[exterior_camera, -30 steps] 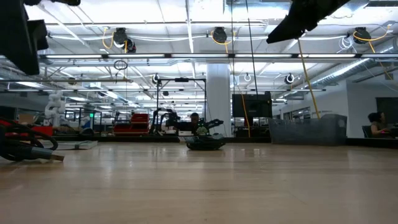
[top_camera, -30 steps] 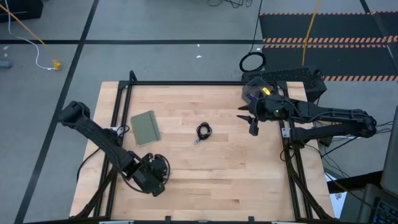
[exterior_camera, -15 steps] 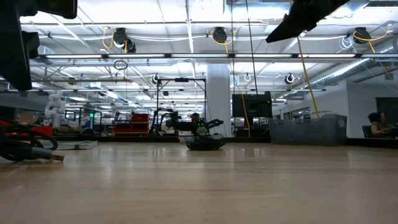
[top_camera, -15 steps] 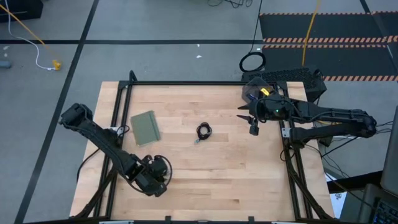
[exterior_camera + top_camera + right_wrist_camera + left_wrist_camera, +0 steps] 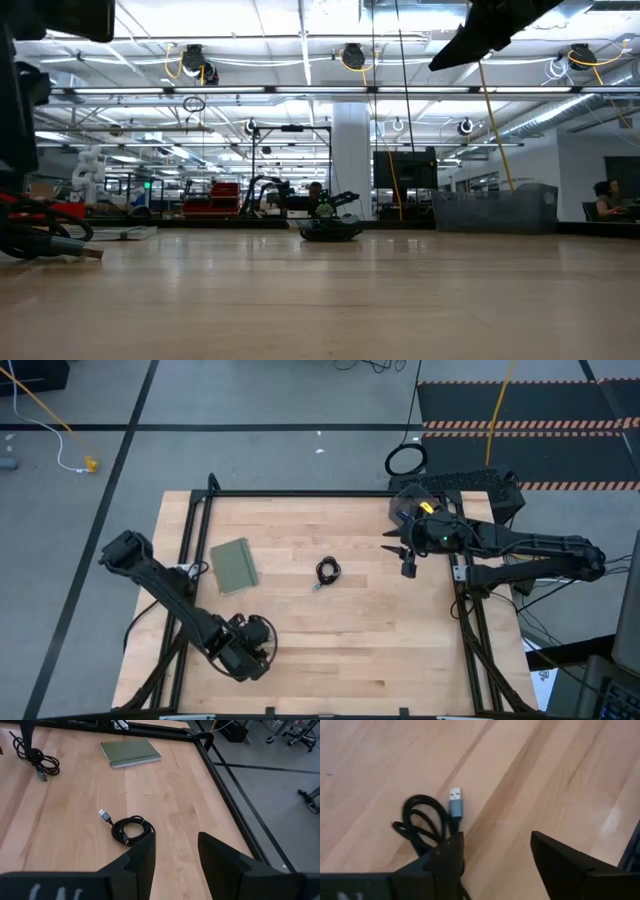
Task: Pick and place USB-C Cables
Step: Put the bottom black charger cable into the black bin
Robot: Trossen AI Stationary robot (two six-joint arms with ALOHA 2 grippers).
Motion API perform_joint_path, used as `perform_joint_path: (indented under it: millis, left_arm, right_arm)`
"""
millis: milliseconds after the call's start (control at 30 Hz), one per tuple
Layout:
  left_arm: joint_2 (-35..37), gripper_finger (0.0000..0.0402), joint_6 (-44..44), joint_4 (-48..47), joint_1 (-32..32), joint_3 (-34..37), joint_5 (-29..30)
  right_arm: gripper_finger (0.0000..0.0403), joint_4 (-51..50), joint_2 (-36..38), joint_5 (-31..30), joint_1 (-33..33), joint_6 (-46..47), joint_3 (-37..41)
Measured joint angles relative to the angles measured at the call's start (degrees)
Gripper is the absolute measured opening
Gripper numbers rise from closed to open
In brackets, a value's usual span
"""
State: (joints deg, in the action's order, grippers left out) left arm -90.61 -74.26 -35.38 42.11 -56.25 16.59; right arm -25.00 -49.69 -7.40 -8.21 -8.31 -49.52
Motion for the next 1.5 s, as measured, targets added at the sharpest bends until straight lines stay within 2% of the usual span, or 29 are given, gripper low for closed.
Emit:
perform_joint_path:
  millis: [167,300,467,667,900,1133,1333,1500]
  left_arm:
    - [-2.98,0.0271,-1.58,1.14,0.05,-0.01,-0.77]
    - [-3.48,0.0279,-3.29,-0.51,-0.04,0.00,-4.24]
    - [-0.30,0.0265,-7.41,-5.45,-0.36,-0.52,-9.65]
    - [5.15,0.0234,-9.01,-6.78,0.37,-0.65,-10.07]
    - [5.42,0.0220,-14.38,-15.03,3.46,-0.57,-12.52]
    - [5.42,0.0244,-19.98,-13.07,6.42,1.87,-11.62]
    - [5.42,0.0265,-22.64,-3.45,8.64,6.57,-11.59]
    - [5.42,0.0258,-23.62,-0.45,9.44,9.73,-11.53]
  right_arm:
    - [0.0139,-0.62,0.00,0.01,0.00,0.08,0.00]
    - [0.0139,-0.56,0.00,0.00,0.00,0.03,0.00]
    - [0.0139,-0.52,0.00,0.00,0.00,-0.38,0.00]
    - [0.0139,0.36,0.00,0.00,0.00,-1.36,0.00]
    - [0.0139,0.29,0.00,0.01,0.00,-1.25,0.00]
    - [0.0139,-0.59,0.02,0.09,0.00,-0.99,0.00]
    - [0.0139,-0.54,0.02,0.15,0.00,0.32,0.00]
    - [0.0139,-0.54,0.00,0.15,0.00,0.32,0.00]
